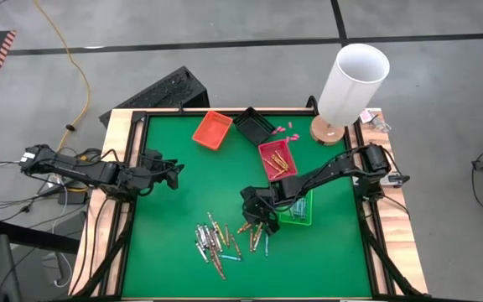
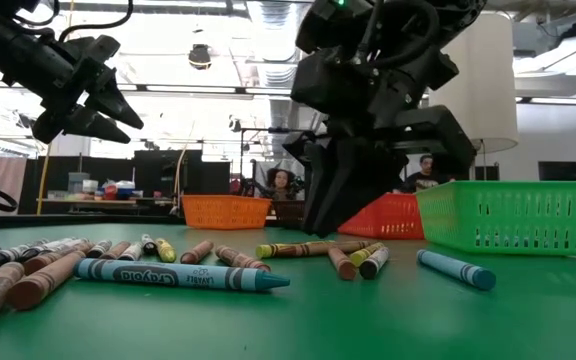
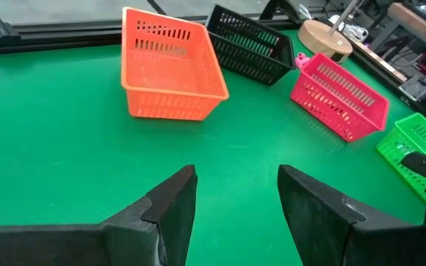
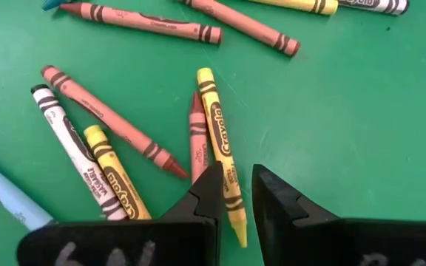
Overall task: Sort crayons
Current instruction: Put the yellow crayon into the red bin
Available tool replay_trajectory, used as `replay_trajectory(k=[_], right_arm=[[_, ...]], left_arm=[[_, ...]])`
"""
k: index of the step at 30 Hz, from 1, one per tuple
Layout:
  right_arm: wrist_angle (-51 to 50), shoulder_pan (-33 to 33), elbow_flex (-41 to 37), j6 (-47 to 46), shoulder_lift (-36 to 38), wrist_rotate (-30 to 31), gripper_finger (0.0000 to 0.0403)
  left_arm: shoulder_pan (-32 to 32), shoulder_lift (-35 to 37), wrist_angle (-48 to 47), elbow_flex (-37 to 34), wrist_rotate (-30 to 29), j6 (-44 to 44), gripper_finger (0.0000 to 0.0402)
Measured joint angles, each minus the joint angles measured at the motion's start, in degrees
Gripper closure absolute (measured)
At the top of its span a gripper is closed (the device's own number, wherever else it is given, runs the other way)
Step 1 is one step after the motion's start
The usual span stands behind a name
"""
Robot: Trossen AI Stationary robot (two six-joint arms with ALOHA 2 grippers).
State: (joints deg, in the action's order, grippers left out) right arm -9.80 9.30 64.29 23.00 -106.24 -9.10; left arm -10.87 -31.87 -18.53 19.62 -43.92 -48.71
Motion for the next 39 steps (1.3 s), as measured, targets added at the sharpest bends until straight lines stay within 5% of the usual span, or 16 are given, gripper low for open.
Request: replay_trajectory(k=[20, 39], right_arm=[[-0.97, -0.07, 0.22, -0.43, -2.59, 0.15, 0.0337], [-3.08, -0.33, 0.13, -7.13, -2.34, 4.83, 0.0398]], left_arm=[[0.00, -0.01, -0.01, 0.00, 0.00, -0.44, 0.0221], [0.00, -0.01, -0.01, 0.00, 0.00, -0.42, 0.0221]])
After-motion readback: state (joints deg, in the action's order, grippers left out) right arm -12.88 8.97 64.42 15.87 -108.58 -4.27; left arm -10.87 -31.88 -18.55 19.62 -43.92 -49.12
